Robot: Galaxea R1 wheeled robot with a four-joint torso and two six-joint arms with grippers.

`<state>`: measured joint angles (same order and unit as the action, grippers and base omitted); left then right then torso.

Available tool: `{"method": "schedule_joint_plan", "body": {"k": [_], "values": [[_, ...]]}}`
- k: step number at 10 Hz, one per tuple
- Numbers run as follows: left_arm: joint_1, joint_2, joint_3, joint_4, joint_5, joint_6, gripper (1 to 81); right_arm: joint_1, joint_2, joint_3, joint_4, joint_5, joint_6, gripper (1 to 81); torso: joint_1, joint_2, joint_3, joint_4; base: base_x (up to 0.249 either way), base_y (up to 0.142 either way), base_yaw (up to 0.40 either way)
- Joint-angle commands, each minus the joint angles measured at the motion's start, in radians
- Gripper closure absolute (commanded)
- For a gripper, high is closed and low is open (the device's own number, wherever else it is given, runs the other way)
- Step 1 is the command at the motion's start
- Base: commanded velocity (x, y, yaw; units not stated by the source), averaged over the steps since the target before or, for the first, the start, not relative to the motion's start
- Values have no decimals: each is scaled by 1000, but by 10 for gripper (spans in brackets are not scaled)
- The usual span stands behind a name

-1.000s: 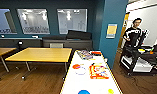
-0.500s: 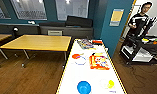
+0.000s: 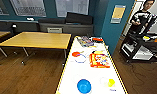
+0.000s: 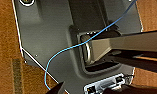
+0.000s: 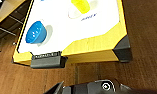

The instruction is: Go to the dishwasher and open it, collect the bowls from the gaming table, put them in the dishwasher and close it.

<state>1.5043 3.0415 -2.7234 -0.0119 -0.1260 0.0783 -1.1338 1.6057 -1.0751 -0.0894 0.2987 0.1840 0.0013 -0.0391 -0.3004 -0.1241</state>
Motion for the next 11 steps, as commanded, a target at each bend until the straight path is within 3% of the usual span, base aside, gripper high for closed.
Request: {"method": "schedule_joint_plan", "body": {"k": [1, 3, 5, 6, 7, 11], "values": [[-12, 1, 4, -28, 66, 1, 10, 426, -148, 80, 118, -447, 8, 10, 0, 0, 0, 0, 0, 0, 0], [-12, 1, 5, -30, 66, 1, 10, 586, -126, 26, 131, -608, 76, 10, 0, 0, 0, 0, 0, 0, 0], [-12, 2, 4, -34, 66, 3, 10, 694, -111, -33, 125, -696, 170, 10, 0, 0, -1, 0, 0, 0, 0], [-12, 2, 4, -34, 66, 1, 10, 735, -90, -67, 123, -742, 252, 10, 0, 0, -1, 0, 0, 0, 0], [-12, 2, 4, -34, 66, 3, 10, 760, -70, -81, 112, -750, 296, 10, 0, 0, -1, 0, 0, 0, 0], [-14, -6, -1, -39, 68, 1, 10, 783, 76, -238, 117, -745, 305, 10, 0, 1, -1, 0, 0, 0, 0]]}}
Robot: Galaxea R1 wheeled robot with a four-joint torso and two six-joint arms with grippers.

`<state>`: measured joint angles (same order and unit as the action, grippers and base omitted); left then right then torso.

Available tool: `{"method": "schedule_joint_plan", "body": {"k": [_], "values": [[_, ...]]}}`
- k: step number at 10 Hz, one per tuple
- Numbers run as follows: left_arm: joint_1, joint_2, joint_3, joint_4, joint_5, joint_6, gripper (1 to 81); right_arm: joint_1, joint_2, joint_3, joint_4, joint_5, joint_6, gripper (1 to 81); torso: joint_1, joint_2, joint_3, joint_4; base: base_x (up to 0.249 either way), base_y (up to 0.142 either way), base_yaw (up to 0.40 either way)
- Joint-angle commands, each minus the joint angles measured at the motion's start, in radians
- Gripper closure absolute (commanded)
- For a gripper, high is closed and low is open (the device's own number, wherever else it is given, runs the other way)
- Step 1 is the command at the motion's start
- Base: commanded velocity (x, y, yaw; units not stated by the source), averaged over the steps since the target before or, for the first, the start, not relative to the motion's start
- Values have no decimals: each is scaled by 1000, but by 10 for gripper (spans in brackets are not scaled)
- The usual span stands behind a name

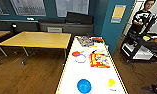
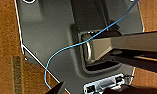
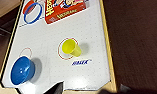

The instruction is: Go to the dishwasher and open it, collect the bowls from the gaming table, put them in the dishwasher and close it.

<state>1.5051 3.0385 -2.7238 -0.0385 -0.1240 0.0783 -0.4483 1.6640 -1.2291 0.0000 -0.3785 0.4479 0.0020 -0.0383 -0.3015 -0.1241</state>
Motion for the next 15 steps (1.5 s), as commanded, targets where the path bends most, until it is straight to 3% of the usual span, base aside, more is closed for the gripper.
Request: {"method": "schedule_joint_plan", "body": {"k": [1, 7, 9, 11, 15], "values": [[-21, -4, -1, -18, 66, 3, 10, 104, 71, -113, 26, -69, 41, 10, 0, 0, 0, 0, 0, 0, 0], [-23, -10, -2, -23, 66, 1, 10, 157, 216, -225, 28, -72, 87, 10, 0, 0, -1, 0, 0, 0, 0], [-24, -9, -1, -23, 66, 1, 10, 182, 225, -289, 29, -77, 161, 10, 0, 1, -1, 0, 0, 0, 0], [-24, -9, -1, -23, 66, 1, 10, 203, 258, -336, 28, -77, 182, 10, 0, 1, -2, 0, 0, 0, 0], [-27, -12, -2, -44, 67, 1, 10, 199, 410, -470, 29, -77, 190, 10, 0, 1, -2, 0, 0, 0, 0]]}}
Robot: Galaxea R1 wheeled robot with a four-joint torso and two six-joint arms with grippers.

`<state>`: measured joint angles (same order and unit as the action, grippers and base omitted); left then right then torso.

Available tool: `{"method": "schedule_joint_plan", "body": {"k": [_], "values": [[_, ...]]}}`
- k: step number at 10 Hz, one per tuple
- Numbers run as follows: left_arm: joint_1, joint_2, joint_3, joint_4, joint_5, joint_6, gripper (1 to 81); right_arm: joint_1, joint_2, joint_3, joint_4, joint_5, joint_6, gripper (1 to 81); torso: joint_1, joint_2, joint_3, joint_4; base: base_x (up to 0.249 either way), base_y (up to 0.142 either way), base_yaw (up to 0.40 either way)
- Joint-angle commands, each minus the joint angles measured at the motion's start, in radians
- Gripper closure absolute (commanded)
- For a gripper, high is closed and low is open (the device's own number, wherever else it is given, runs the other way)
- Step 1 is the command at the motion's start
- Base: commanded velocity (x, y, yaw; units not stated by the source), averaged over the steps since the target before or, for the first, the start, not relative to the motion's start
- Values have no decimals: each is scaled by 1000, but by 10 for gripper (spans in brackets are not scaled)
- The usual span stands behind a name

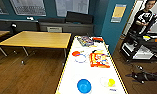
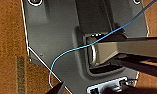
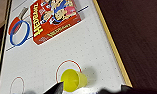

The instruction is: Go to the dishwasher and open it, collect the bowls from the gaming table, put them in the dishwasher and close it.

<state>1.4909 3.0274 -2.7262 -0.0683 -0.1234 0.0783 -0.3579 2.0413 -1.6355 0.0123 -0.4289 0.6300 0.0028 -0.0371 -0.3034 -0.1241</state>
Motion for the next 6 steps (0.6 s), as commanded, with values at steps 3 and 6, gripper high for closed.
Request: {"method": "schedule_joint_plan", "body": {"k": [3, 6], "values": [[-14, -2, 0, -15, 67, 3, 10, 98, 69, -121, 9, -27, 7, 10, 0, 0, 0, 0, 0, 0, 0], [-14, -1, 0, -15, 68, 3, 10, 59, 110, -167, 3, -25, 2, 10, 1, 0, 0, 0, 0, 0, 0]]}}
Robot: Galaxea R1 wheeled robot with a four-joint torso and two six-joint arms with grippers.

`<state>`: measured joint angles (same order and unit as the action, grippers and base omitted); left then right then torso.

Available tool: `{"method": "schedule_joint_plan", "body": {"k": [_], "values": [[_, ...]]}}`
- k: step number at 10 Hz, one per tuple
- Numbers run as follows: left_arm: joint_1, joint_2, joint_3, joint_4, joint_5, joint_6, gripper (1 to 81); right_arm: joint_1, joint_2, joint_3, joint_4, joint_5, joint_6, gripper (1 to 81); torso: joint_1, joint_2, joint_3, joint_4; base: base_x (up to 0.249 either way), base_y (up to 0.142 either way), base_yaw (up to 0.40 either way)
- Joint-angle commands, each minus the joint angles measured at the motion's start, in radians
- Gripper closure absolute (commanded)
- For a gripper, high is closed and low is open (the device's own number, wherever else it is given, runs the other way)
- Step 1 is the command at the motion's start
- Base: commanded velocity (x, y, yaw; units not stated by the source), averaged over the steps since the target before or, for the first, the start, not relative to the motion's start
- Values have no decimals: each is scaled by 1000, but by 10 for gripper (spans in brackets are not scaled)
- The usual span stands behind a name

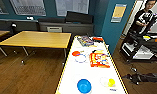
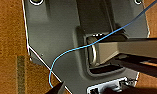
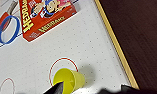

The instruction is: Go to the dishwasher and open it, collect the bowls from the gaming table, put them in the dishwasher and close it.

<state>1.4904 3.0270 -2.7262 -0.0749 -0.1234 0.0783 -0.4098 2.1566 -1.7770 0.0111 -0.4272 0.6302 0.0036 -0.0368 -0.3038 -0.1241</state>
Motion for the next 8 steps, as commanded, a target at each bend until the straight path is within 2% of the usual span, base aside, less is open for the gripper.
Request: {"method": "schedule_joint_plan", "body": {"k": [1, 6, 8], "values": [[-14, 0, 0, -9, 68, 3, 10, 107, 10, -37, 7, -27, 3, 10, 0, 0, 0, 0, 0, 0, 0], [-14, -3, 0, -12, 67, 1, 10, 91, 77, -69, 14, -21, 9, 10, 0, 0, 0, 0, 0, 0, 0], [-14, -8, 0, -19, 67, 1, 10, 110, 97, -119, 20, -28, 46, 10, 0, 1, 0, 0, 0, 0, 0]]}}
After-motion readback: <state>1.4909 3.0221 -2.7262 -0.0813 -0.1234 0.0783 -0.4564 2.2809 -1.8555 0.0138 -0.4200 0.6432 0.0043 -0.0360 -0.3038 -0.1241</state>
